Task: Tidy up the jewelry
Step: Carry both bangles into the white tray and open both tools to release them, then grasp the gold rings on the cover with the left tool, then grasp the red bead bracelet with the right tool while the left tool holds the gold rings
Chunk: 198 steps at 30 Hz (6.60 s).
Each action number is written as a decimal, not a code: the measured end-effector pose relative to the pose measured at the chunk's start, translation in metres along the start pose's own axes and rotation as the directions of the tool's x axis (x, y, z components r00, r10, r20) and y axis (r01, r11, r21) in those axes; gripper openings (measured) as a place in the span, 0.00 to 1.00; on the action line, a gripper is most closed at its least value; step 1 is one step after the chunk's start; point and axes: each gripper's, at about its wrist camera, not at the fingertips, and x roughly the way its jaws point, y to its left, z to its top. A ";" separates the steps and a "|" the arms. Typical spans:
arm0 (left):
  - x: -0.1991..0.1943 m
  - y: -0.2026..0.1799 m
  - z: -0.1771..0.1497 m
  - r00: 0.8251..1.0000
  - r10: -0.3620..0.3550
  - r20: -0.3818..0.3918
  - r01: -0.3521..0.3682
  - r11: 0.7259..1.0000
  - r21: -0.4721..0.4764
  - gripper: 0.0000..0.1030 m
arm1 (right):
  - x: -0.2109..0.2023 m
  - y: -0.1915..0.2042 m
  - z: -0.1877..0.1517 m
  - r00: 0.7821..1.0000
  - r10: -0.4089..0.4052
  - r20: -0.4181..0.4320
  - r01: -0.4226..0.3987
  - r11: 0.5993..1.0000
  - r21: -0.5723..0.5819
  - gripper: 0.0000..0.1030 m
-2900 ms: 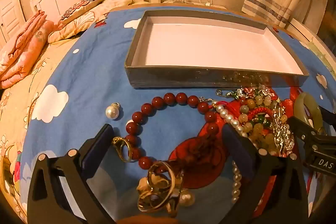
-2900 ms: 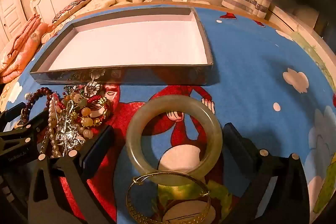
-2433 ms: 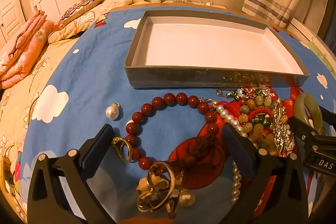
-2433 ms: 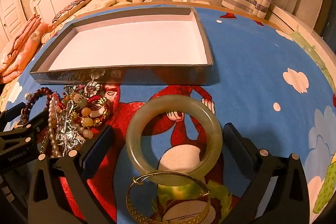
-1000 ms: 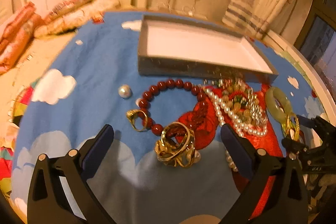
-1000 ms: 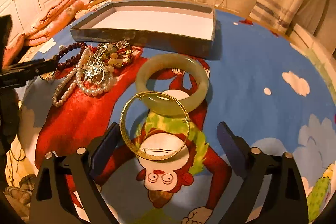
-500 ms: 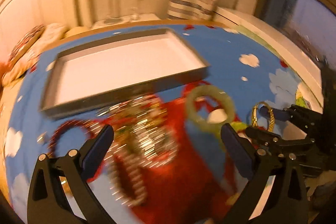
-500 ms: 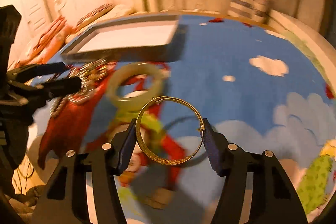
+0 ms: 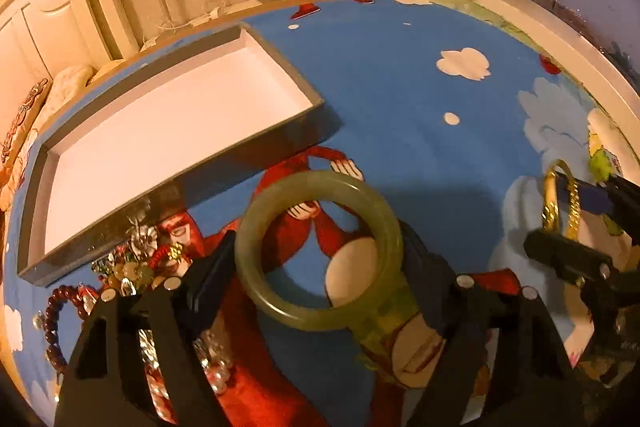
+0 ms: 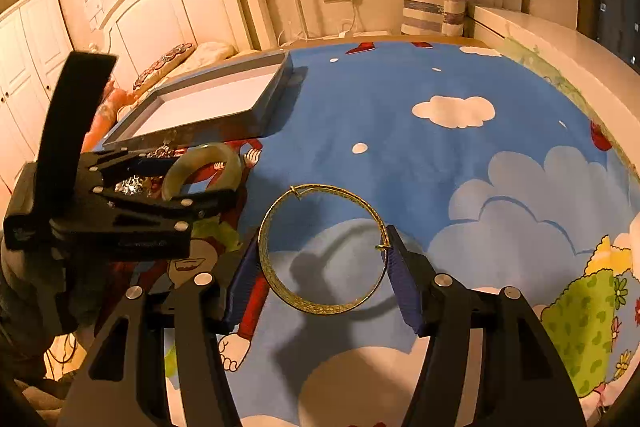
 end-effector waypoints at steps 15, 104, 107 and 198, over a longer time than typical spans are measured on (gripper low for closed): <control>-0.042 0.009 -0.011 0.994 -0.017 0.109 0.022 0.999 -0.046 0.76 | 0.010 0.012 0.001 0.997 -0.061 -0.043 0.059 0.997 -0.052 0.57; -0.138 0.206 -0.171 0.944 0.174 0.281 0.024 0.813 -0.582 0.97 | 0.087 0.072 0.076 0.995 0.092 -0.035 -0.092 0.996 0.009 0.86; -0.133 0.178 -0.157 0.946 0.161 0.280 -0.020 0.894 -0.447 0.97 | 0.090 0.072 0.077 0.995 0.095 -0.043 -0.095 0.995 0.010 0.86; -0.132 0.259 -0.166 0.932 0.310 0.189 -0.151 0.805 -0.573 0.05 | 0.061 0.233 0.068 0.721 0.645 -0.254 -0.693 0.677 -0.247 0.14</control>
